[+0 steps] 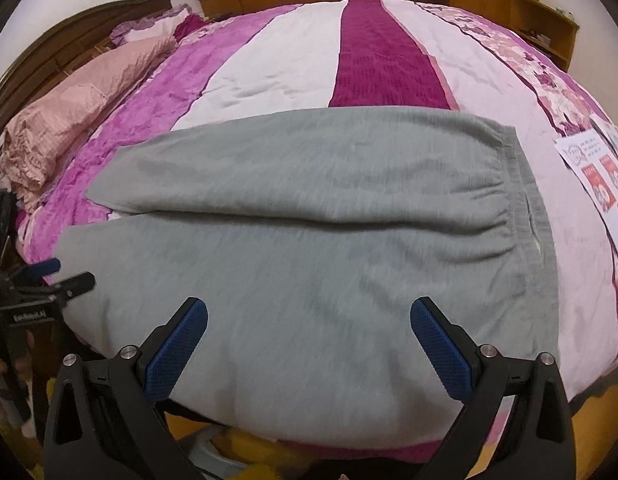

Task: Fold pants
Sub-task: 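Move both grippers toward the waistband edge of the grey sweatpants, then lower both grippers onto the grey pants edge and close them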

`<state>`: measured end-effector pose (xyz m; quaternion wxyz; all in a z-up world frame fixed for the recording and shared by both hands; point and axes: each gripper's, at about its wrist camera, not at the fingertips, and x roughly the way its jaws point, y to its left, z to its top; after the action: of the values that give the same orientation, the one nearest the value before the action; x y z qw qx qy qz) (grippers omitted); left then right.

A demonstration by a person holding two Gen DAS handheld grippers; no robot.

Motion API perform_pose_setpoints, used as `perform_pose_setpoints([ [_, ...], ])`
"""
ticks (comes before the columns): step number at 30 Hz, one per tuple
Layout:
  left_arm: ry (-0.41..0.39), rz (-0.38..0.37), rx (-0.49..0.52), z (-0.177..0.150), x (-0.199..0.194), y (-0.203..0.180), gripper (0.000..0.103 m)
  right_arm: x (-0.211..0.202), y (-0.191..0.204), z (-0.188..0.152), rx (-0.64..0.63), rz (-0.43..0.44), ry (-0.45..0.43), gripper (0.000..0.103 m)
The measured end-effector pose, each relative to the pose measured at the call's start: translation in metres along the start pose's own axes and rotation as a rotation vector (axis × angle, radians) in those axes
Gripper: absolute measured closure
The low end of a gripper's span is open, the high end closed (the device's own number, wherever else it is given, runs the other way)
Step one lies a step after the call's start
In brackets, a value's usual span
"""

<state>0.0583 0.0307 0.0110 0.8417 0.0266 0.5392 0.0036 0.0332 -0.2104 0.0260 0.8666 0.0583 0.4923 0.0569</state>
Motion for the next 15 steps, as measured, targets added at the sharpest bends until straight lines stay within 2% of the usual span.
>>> perform_pose_setpoints([
  [8, -0.001, 0.028, 0.018, 0.048, 0.016, 0.023, 0.0, 0.015, -0.019, 0.04, -0.054, -0.041, 0.01, 0.005],
  [15, 0.023, 0.027, 0.045, 0.101, 0.045, 0.043, 0.0, 0.052, -0.038, 0.084, -0.115, -0.029, 0.098, 0.005],
])
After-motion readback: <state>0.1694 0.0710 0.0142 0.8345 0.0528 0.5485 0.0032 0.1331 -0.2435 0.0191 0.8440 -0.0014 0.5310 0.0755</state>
